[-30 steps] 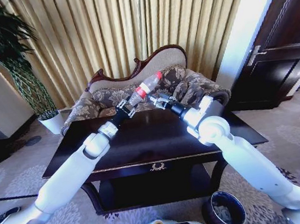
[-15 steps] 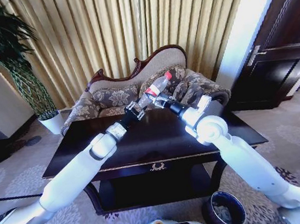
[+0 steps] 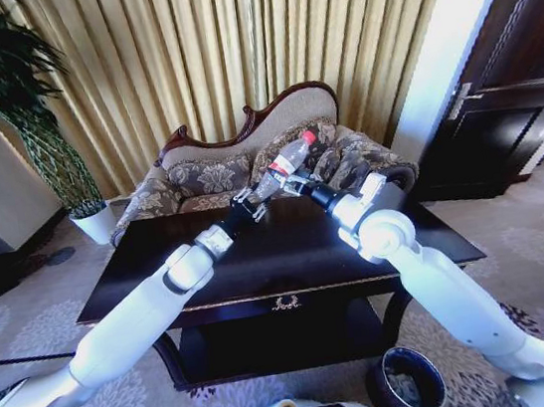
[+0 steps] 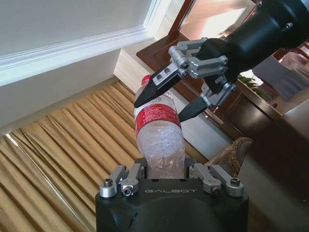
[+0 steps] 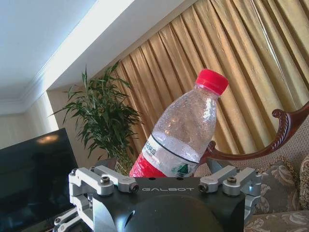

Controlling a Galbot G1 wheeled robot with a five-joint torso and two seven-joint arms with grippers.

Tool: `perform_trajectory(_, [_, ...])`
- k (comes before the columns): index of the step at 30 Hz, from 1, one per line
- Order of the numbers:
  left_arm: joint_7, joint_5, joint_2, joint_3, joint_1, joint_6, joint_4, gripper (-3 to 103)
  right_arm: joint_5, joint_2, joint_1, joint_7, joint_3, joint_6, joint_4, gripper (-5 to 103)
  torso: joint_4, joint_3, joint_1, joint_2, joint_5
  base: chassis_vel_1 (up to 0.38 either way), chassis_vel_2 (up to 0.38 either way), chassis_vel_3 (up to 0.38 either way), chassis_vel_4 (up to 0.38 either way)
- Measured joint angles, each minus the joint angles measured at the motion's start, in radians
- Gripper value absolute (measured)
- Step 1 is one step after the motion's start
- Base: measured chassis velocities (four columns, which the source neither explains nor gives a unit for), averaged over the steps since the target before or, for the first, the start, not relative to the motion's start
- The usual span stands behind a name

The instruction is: Move to the front of the table and place the trash on the table into the trash bin.

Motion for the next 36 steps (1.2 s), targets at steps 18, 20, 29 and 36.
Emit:
perform_trajectory(18, [-0.008,0.015,-0.02,0.04,-0.001,0.015,0.0,35,-0.002,0.006,-0.023,-0.027,0.04,-0.006,-0.007,101,0.0,0.0,0.0,0.0,0.0001,0.0,0.0,0.0,0.0])
perform_trajectory(20, [-0.008,0.016,-0.021,0.043,0.0,0.014,0.001,35,-0.002,0.005,-0.025,-0.028,0.043,-0.006,-0.006,101,0.0,0.0,0.0,0.0,0.0,0.0,0.0,0.0,0.0])
perform_trajectory(29, [-0.008,0.027,-0.035,0.085,-0.011,0.013,-0.001,35,-0.002,0.005,-0.036,-0.034,0.058,-0.008,-0.003,98,-0.0001,0.0,0.0,0.0,0.0001,0.0,0.0,0.0,0.0])
perform_trajectory(36, [-0.005,0.03,-0.031,0.086,-0.012,0.01,0.001,34,-0.002,0.0,-0.039,-0.036,0.063,-0.008,-0.002,85,0.0,0.0,0.0,0.0,0.0,0.0,0.0,0.0,0.0])
